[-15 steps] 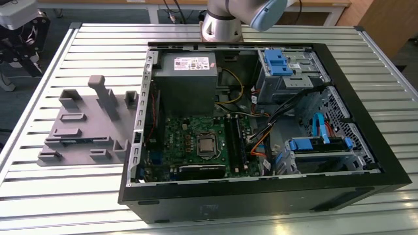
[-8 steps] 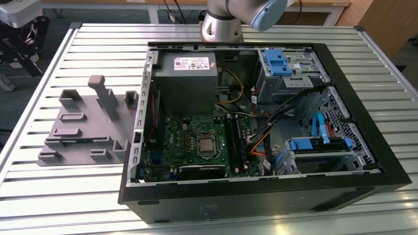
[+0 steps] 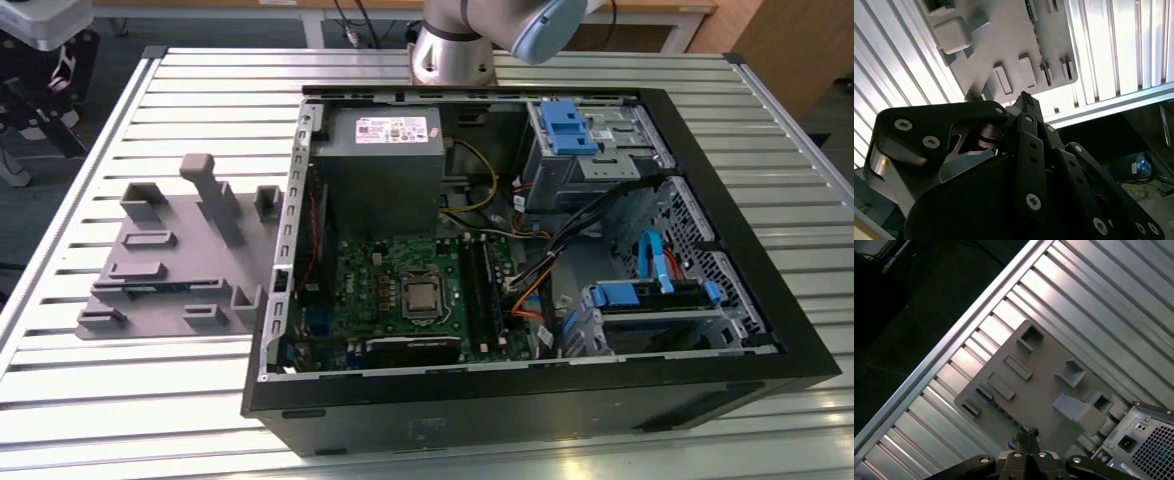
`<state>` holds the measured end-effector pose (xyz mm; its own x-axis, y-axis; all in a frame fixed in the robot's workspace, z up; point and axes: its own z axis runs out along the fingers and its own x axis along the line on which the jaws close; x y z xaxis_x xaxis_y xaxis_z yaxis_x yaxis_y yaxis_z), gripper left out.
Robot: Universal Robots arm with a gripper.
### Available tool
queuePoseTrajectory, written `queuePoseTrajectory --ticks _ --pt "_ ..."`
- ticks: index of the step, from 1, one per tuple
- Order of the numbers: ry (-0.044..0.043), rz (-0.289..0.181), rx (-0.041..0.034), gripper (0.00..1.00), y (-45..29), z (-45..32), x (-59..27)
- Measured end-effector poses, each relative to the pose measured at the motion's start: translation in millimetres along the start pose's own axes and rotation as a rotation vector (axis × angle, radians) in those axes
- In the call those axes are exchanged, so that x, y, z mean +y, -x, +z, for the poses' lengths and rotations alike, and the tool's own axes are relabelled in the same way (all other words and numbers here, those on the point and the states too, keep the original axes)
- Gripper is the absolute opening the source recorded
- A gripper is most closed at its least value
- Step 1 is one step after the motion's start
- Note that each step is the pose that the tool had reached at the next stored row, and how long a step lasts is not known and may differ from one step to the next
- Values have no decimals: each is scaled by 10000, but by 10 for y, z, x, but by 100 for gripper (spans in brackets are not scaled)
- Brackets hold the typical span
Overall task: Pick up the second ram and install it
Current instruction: 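Pick up the second ram and move it above second insertion slot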
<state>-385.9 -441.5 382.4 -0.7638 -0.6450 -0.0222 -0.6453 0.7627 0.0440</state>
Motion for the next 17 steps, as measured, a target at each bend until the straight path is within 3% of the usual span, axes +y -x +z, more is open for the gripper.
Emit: queuePoseTrajectory --ticks 17 --pt "42 -1868 82 11 -2 2 -1"
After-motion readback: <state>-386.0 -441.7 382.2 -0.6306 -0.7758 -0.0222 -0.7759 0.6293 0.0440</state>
